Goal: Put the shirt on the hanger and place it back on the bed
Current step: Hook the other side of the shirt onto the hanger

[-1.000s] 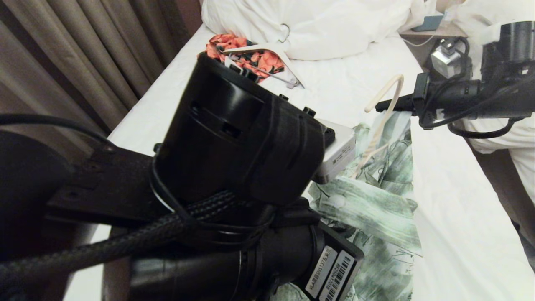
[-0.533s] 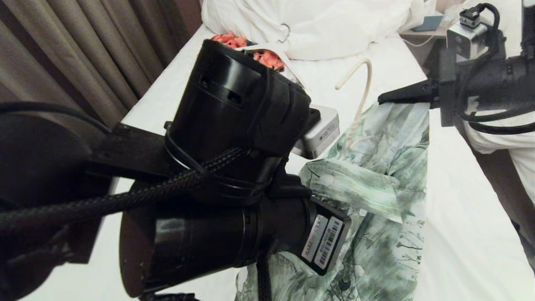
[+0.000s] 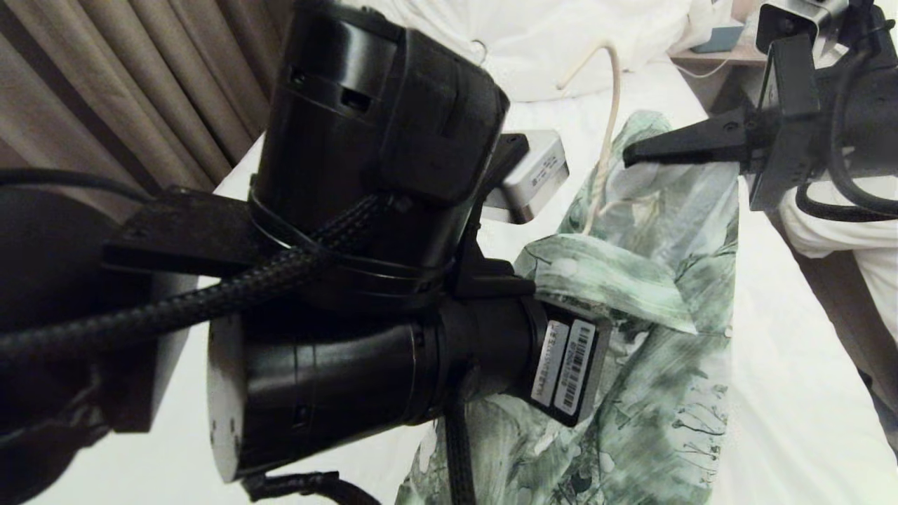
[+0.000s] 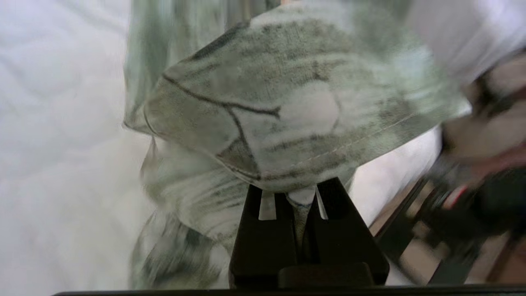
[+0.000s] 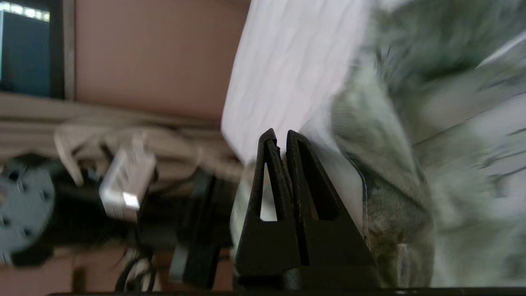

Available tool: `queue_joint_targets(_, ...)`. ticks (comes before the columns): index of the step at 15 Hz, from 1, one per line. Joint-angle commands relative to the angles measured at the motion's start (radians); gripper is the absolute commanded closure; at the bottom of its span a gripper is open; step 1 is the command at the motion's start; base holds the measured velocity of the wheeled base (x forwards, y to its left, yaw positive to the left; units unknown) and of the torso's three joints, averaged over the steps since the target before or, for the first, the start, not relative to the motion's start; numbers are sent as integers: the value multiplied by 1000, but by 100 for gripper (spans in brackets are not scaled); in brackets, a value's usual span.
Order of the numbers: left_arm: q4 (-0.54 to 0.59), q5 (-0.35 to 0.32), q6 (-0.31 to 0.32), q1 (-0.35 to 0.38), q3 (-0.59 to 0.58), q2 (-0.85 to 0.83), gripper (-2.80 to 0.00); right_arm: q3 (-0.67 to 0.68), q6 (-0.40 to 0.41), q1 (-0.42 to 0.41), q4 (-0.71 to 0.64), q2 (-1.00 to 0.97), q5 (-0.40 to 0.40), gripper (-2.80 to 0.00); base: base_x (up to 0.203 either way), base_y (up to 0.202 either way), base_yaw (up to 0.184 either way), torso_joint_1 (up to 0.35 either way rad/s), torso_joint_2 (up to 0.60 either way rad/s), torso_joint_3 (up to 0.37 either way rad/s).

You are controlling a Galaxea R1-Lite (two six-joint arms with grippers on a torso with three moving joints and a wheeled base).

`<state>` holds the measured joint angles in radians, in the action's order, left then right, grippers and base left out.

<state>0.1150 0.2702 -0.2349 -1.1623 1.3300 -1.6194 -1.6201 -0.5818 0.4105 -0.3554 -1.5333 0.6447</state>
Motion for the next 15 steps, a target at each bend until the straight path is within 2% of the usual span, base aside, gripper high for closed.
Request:
queue_joint_targets(1,-72,1,-15,0,-17,2,0,3,-3,34,-19,15,4,0,0,0,0,0,0,0)
queue_joint_targets(4,-177,1,-16,4,-50,8,0,2,-6,44,-30,32,5,0,0,0,0,0,0,0)
queue_joint_targets(8,-367,-25,-11,58,-108,18,0,0,-44,53,-83,67,4,0,0,0,0,0,0,0)
queue_joint_targets(13,-415,-36,-15,70,-125,21,0,2,-44,49,-114,76,3,0,0,0,0,0,0,0)
queue_joint_targets(15,-479,-38,-14,70,-146,24,0,2,-44,50,-112,73,3,0,0,0,0,0,0,0)
